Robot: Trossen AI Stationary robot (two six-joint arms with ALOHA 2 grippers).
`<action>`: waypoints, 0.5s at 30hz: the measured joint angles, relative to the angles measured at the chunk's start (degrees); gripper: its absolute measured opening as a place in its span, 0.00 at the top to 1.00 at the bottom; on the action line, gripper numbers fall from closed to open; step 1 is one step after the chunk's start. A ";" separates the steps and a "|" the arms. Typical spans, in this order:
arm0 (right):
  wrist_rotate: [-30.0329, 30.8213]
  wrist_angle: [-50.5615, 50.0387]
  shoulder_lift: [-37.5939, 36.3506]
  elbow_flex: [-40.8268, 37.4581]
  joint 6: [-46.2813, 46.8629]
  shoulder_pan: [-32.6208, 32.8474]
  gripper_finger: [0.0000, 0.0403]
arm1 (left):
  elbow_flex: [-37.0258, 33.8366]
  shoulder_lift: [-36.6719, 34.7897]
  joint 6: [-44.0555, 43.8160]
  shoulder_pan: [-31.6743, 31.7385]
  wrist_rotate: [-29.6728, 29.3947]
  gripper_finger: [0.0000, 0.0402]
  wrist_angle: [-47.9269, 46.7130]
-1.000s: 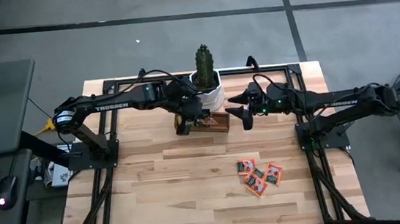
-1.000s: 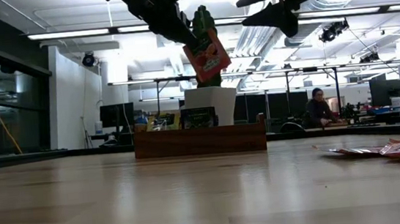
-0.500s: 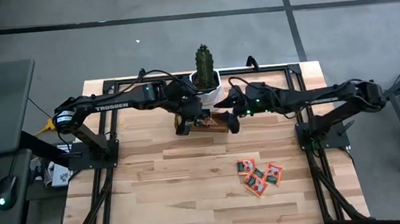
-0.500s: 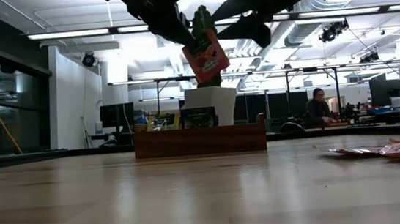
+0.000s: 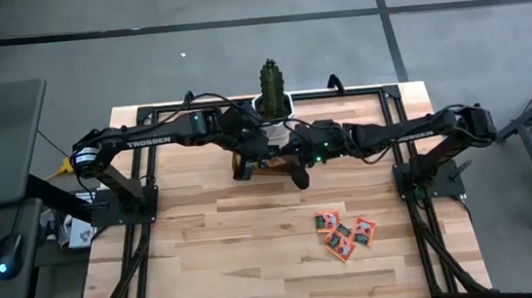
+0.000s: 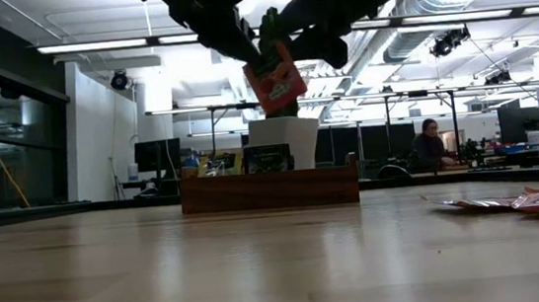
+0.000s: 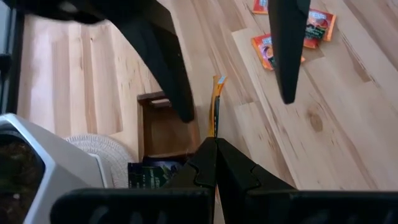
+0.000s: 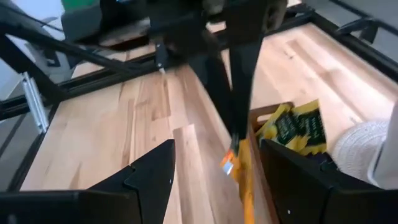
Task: Pick & Place Tea
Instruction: Put the orange tea bag into the right section of the wooden organizer
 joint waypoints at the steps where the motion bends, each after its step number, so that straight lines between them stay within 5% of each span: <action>1: 0.33 -0.05 0.00 0.26 -0.08 -0.06 0.42 | 0.00 0.00 0.00 0.00 0.00 1.00 -0.35; 15: 0.50 -3.83 0.00 1.00 -0.52 -0.28 0.60 | 0.00 0.00 0.16 0.00 0.02 1.00 -0.45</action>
